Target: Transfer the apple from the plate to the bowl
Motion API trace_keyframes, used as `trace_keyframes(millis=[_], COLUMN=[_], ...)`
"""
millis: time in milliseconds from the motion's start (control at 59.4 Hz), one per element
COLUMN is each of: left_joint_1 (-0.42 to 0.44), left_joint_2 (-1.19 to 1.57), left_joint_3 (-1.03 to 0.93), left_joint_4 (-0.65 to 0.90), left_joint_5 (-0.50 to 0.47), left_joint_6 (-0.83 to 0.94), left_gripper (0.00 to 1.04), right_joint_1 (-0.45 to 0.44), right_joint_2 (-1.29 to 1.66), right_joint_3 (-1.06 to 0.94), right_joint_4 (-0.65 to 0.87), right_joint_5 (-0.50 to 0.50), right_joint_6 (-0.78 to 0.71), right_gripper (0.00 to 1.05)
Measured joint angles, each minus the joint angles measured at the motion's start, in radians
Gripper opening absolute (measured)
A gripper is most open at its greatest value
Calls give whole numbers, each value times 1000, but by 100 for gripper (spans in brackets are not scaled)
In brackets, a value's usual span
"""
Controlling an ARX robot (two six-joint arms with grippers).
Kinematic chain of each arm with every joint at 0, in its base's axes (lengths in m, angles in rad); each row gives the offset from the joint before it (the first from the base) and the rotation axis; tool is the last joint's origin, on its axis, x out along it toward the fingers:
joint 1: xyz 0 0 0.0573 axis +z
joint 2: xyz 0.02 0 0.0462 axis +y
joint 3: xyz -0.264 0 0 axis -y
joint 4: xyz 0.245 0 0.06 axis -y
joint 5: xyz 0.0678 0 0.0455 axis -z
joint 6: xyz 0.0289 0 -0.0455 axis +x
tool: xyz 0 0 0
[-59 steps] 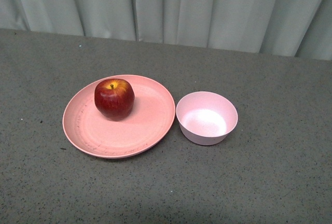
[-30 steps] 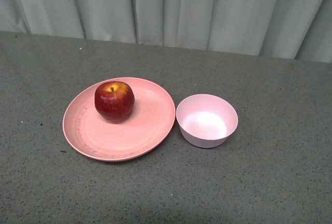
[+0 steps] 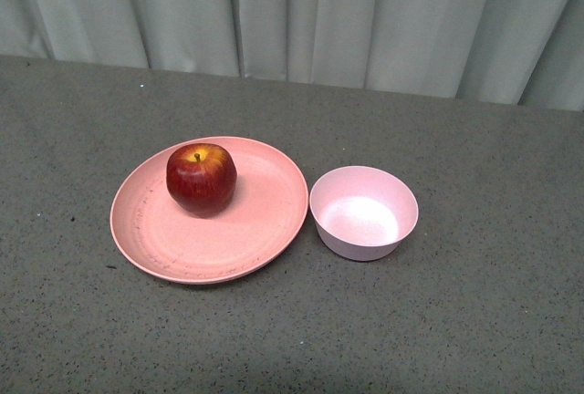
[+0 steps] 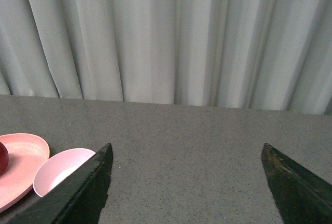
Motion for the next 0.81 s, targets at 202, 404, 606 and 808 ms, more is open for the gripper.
trace_keyframes(millis=[202, 404, 606, 808], left_joint_1=[0, -32, -130, -198], left_joint_2=[5, 284, 800, 1312], left_joint_3=[2, 27, 143, 367], left_joint_4=[-10, 104, 524, 653], left_joint_5=[3, 66, 64, 119], left_joint_6=[-5, -105, -142, -151], left_gripper=[98, 98, 98, 98], right_joint_1=[0, 0, 0, 0], right_joint_2=[0, -1, -1, -1], right_joint_3=[0, 0, 0, 0], right_joint_4=[0, 0, 0, 0], right_joint_5=[0, 0, 0, 0], right_joint_6=[0, 0, 0, 0], right_gripper=[95, 95, 95, 95])
